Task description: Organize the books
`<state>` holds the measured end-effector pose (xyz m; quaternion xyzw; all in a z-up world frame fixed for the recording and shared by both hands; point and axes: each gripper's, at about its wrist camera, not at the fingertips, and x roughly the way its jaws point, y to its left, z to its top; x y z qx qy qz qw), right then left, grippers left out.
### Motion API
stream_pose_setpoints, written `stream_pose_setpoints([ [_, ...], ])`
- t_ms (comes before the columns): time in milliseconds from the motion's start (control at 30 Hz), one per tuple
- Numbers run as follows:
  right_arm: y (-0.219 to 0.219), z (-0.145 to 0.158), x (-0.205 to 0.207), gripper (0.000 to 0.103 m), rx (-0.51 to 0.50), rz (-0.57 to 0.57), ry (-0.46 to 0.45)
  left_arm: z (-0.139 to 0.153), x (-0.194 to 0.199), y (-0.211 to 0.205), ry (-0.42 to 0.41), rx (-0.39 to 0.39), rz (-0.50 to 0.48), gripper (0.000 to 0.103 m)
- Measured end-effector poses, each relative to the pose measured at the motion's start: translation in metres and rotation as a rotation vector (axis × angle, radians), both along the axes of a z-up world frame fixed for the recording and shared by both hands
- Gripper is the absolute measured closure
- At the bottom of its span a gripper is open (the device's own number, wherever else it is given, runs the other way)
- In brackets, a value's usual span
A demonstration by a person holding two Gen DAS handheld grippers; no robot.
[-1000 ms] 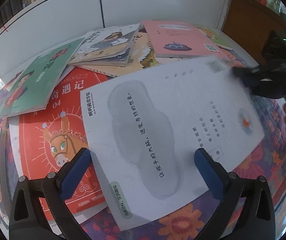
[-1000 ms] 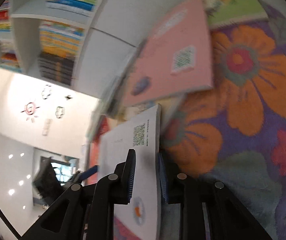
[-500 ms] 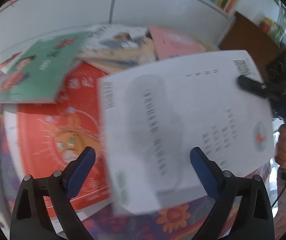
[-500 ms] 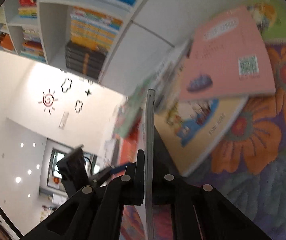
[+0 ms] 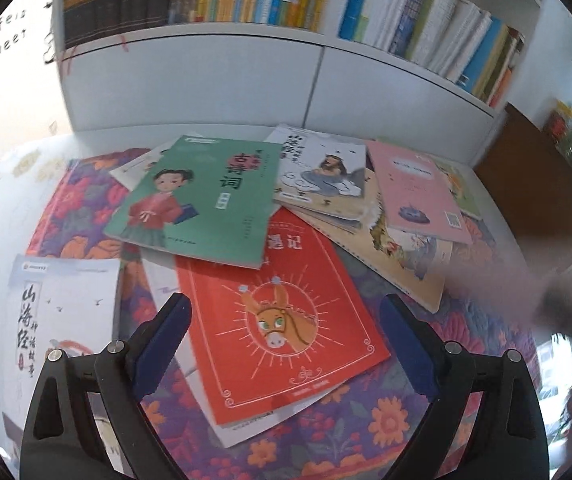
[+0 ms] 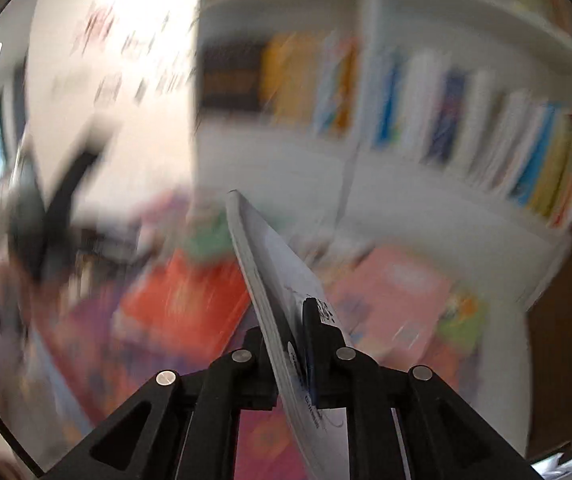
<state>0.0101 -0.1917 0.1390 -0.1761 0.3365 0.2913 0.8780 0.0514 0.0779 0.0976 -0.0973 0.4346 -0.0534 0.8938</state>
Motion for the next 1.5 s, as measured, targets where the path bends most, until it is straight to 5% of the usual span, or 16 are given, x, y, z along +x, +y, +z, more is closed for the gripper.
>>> stream_pose_setpoints([
  [67,0.017,-0.040,-0.018,0.077,-0.007,0.054,0.128,0.002,0.000,0.002,-0.005,-0.014,-0.001,0.009],
  [200,0.043,-0.078,-0.057,0.064,-0.100,0.058,0.084,0.005,-0.003,-0.007,-0.015,-0.006,-0.034,0.009],
  [300,0.054,-0.092,-0.062,0.052,-0.064,0.081,0.206,0.005,-0.005,-0.019,-0.012,0.004,-0.063,0.009],
  [500,0.047,-0.107,-0.080,0.052,0.089,0.069,0.427,0.008,-0.011,-0.039,-0.021,0.026,-0.116,0.009],
  [667,0.005,-0.096,-0.073,0.051,0.242,-0.142,0.473,-0.003,-0.015,-0.060,0.016,0.008,-0.176,0.009],
  [833,-0.041,-0.106,-0.057,0.051,0.312,-0.300,0.569,-0.049,-0.048,-0.077,0.086,0.024,-0.244,0.010],
  [900,-0.057,-0.115,-0.050,0.051,0.359,-0.348,0.617,-0.071,-0.056,-0.079,0.143,-0.008,-0.275,0.025],
  [1167,-0.053,-0.118,-0.019,0.051,0.399,-0.329,0.581,-0.090,-0.065,-0.112,0.123,0.060,-0.332,0.030],
  [1367,-0.033,-0.132,-0.011,0.060,0.520,-0.198,0.813,-0.084,-0.092,-0.133,0.102,0.088,-0.444,0.035],
  [1500,-0.051,-0.112,-0.015,0.060,0.407,-0.248,0.672,-0.084,-0.078,-0.115,0.164,-0.025,-0.409,0.047],
])
